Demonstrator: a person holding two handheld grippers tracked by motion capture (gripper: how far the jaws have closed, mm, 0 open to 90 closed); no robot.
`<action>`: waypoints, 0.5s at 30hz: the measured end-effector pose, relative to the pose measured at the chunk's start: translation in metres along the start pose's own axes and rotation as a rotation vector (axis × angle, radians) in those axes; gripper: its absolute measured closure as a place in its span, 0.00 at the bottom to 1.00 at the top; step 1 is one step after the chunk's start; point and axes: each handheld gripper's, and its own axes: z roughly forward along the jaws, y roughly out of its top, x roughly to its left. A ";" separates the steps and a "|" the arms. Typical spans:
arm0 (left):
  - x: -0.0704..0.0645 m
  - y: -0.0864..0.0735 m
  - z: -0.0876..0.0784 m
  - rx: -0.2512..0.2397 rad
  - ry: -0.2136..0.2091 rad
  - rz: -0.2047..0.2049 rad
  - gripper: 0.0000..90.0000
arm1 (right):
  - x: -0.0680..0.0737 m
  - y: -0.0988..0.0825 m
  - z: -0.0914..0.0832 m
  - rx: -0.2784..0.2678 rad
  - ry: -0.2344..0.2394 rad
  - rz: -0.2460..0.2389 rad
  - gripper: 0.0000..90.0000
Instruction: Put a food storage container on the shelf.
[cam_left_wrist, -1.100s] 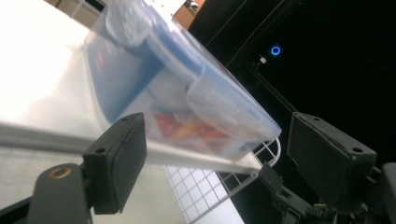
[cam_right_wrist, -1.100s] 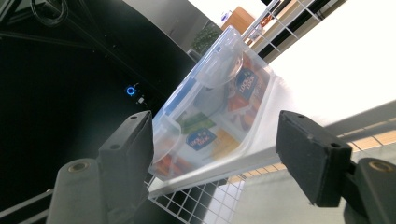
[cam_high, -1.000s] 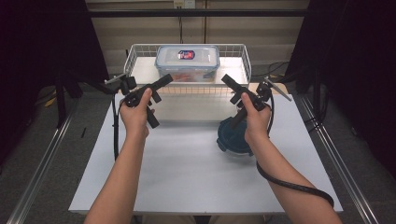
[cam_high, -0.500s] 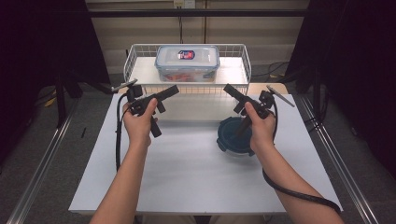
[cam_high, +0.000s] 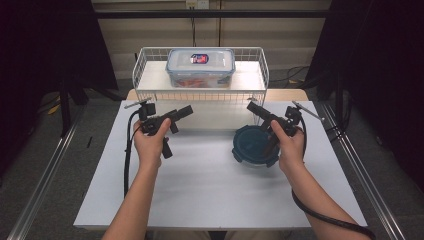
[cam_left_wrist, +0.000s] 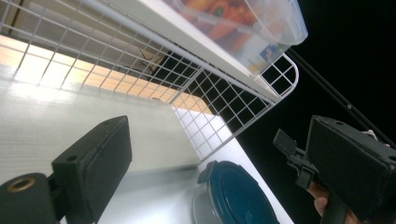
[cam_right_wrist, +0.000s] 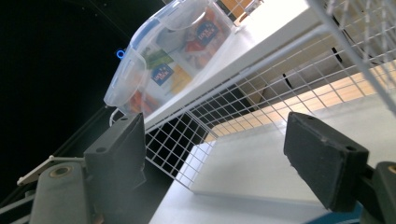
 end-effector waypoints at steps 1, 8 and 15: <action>0.000 -0.001 0.000 0.006 -0.002 0.003 0.08 | -0.001 0.000 -0.002 0.004 0.001 0.011 0.23; 0.004 -0.010 -0.002 0.031 0.020 0.011 0.07 | -0.011 0.002 -0.018 0.033 -0.023 -0.018 0.23; 0.007 -0.018 -0.004 0.058 0.021 0.033 0.06 | -0.020 0.003 -0.030 0.068 -0.060 -0.045 0.23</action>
